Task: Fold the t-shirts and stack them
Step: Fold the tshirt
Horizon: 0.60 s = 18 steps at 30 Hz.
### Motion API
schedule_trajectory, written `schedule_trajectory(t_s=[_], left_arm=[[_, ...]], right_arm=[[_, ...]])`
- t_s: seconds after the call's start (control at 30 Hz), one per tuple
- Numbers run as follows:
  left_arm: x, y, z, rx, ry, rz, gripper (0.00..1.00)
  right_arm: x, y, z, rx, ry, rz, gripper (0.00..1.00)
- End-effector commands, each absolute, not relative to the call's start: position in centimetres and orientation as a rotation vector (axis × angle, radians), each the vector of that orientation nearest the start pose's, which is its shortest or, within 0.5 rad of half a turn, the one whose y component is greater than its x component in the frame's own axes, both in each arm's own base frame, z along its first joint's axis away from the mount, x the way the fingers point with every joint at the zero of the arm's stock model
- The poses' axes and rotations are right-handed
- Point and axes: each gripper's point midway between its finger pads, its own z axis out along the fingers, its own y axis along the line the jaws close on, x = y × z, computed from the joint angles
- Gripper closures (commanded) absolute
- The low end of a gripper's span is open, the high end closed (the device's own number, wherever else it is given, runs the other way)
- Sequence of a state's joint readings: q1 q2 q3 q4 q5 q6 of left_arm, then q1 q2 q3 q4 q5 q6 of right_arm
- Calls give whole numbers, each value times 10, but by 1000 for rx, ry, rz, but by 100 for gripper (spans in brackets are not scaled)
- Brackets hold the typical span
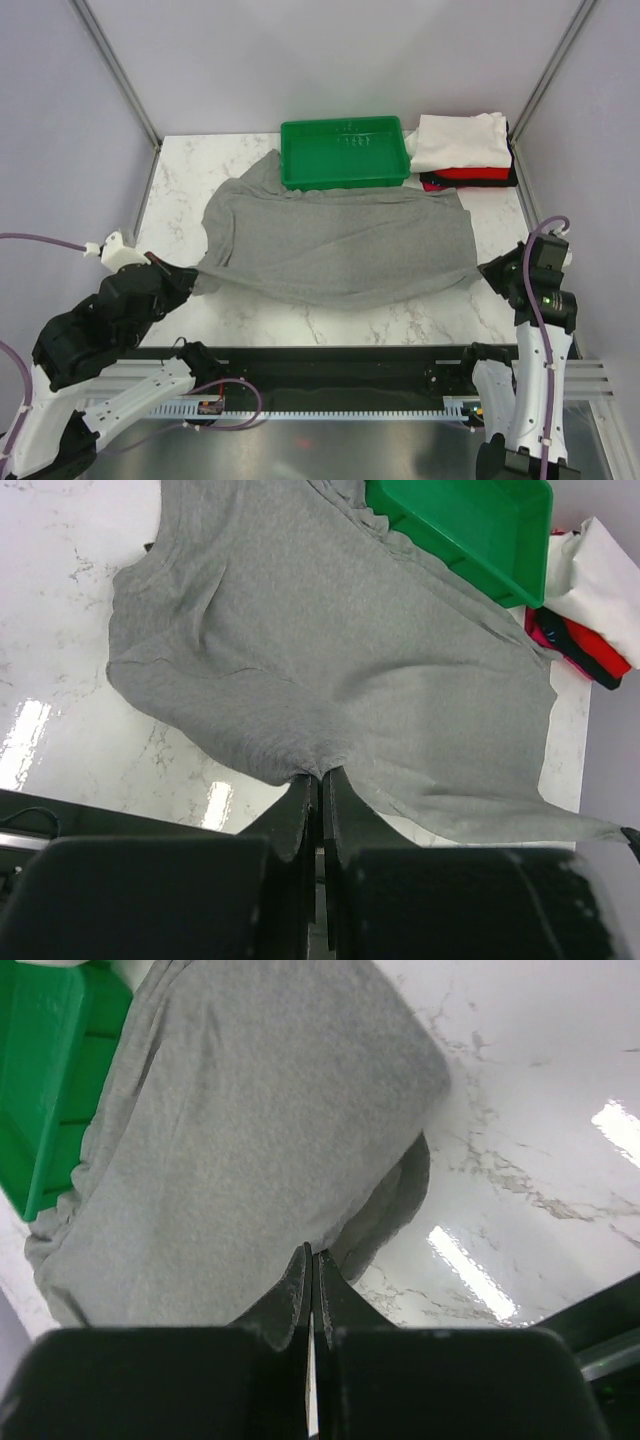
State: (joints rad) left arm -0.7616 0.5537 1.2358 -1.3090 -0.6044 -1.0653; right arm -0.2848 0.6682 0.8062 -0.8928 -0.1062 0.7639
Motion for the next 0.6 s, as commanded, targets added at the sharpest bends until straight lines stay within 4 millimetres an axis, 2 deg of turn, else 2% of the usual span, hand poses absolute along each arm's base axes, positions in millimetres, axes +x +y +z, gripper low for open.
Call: schedule_trajectory(t_s=[0.0, 0.1, 0.2, 0.27, 0.37, 0.43, 0.5, 0.57], left_arm=[[128, -17, 291, -543, 2056, -308, 98], [138, -25, 289, -426, 2094, -240, 98], [155, -33, 285, -344, 2107, -143, 98], [169, -48, 290, -293, 2083, -173, 98], [190, -68, 290, -198, 2090, -140, 98], [205, -81, 283, -122, 2133, -86, 98], [219, -92, 286, -71, 2131, -92, 98], [235, -98, 273, -48, 2190, -101, 98]], right_arm=[[201, -30, 200, 1166, 2001, 234, 100], [200, -46, 220, 1146, 1949, 130, 100], [203, -55, 226, 1144, 1923, 73, 100], [211, -56, 224, 1140, 1918, 82, 100], [219, -56, 212, 1158, 1927, 97, 100], [221, -60, 208, 1174, 1923, 82, 100], [227, -62, 203, 1182, 1934, 72, 100], [233, -64, 198, 1191, 1950, 67, 100]])
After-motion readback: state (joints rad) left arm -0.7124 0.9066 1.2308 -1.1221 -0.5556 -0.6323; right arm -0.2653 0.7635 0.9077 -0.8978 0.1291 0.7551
